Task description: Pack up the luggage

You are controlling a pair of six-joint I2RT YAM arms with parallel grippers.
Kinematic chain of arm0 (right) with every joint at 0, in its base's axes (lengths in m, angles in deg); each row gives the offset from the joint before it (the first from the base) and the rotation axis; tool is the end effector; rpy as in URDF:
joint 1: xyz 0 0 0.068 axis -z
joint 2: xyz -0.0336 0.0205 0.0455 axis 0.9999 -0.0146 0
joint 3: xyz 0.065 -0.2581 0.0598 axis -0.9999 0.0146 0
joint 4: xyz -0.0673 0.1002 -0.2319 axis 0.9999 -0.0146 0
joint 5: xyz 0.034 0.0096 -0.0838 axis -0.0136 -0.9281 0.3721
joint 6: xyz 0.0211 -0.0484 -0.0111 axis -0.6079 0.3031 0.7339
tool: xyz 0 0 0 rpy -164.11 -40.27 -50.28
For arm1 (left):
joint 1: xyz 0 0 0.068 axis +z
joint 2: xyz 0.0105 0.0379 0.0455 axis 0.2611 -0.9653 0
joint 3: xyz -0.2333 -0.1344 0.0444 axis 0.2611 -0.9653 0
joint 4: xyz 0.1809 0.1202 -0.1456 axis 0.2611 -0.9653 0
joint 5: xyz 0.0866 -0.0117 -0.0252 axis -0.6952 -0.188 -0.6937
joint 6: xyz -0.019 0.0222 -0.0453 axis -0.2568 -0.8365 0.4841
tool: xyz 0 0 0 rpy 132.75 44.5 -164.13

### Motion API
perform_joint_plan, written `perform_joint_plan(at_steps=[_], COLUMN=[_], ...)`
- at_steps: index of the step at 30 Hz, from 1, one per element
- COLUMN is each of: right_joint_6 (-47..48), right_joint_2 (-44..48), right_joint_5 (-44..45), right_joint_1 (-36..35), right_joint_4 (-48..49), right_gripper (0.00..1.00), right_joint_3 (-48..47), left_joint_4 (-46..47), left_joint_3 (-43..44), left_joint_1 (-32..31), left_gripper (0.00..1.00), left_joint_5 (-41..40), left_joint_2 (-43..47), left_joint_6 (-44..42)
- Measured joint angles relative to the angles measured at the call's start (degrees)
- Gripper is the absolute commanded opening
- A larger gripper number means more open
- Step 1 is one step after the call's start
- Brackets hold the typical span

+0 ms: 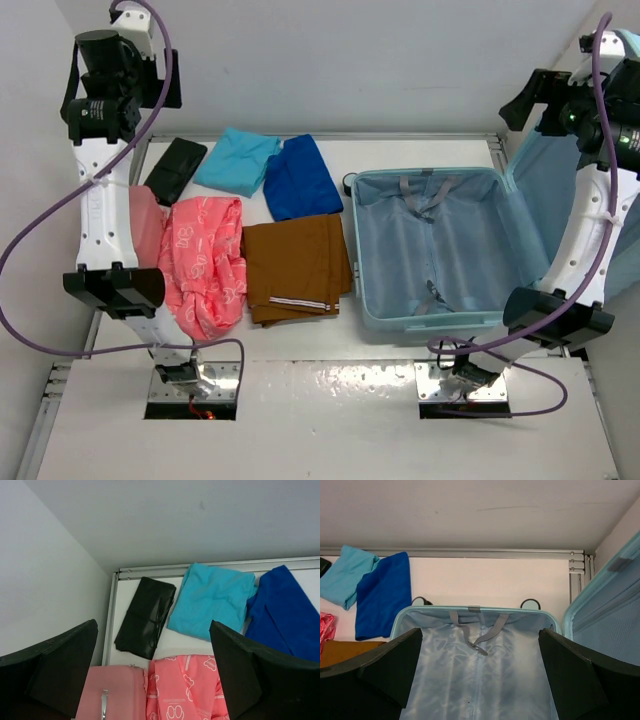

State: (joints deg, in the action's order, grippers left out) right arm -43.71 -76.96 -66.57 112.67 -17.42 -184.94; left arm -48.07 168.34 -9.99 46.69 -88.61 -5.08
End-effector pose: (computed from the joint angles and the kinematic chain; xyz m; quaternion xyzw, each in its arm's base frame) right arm 0.2896 -0.1072 0.5053 0.0596 0.8096 0.1141 0.5727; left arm 0.3429 0.0315 0.5243 -0.0115 0.7901 0.0578 0.6101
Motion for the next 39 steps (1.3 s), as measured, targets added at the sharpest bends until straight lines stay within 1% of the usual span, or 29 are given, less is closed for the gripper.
perform_joint_plan(at_steps=[4, 6, 8, 9, 10, 15, 18, 22, 27, 31, 33, 35, 39], right_joint_6=[-0.37, -0.52, -0.61, -0.61, -0.59, -0.31, -0.04, 0.35, 0.83, 1.42, 1.62, 1.81, 2.03], right_joint_2=[0.0, 0.0, 0.0, 0.0, -0.02, -1.46, -3.23, -4.7, -4.72, -4.72, -4.72, -4.72, -4.74], right_joint_5=[-0.37, -0.81, -1.36, -1.44, -1.46, -1.68, -1.66, -1.68, -1.64, -1.66, -1.66, -1.68, -1.66], right_joint_1=[0.0, -0.02, -0.17, -0.52, -0.79, -4.5, -6.58, -8.5, -10.23, -11.47, -12.0, -12.15, -12.13], right_joint_4=[-0.07, -0.04, -0.09, -0.11, -0.11, -0.98, -1.01, -1.14, -1.18, -1.16, -1.14, -1.16, -1.22], right_gripper=[0.99, 0.99, 0.99, 0.99, 0.99, 0.99, 0.99, 0.99, 0.99, 0.99, 0.99, 0.99, 0.99], right_joint_3=[0.74, 1.53, 2.82, 3.58, 4.33, 6.54, 6.56, 7.43, 8.92, 9.25, 9.33, 9.51, 9.75], left_joint_4=[-0.35, -0.42, -1.07, -1.16, -1.66, -3.37, -4.7, -5.03, -4.35, -4.48, -4.15, -3.76, -3.19], left_joint_3=[-1.36, -3.54, -7.1, -9.88, -12.28, -25.27, -29.55, -30.51, -31.82, -33.53, -34.1, -34.86, -36.3], left_joint_1=[0.52, 0.96, 1.95, 2.93, 3.89, 9.33, 11.37, 11.54, 12.52, 14.73, 16.11, 17.42, 19.02], left_gripper=[1.0, 0.99, 0.95, 0.9, 0.89, 0.88, 0.85, 0.83, 0.83, 0.79, 0.79, 0.76, 0.76], left_joint_5=[-1.22, -2.21, -3.72, -5.01, -6.16, -9.86, -11.74, -14.36, -15.69, -15.54, -14.64, -13.75, -11.98], left_joint_2=[0.7, 1.86, 3.43, 4.39, 5.14, 7.1, 7.1, 7.1, 7.1, 6.38, 5.49, 4.5, 2.69], left_joint_6=[-0.22, -0.26, -0.15, -0.02, 0.17, 0.5, 0.5, 0.5, 0.83, 1.38, 1.55, 1.7, 1.55])
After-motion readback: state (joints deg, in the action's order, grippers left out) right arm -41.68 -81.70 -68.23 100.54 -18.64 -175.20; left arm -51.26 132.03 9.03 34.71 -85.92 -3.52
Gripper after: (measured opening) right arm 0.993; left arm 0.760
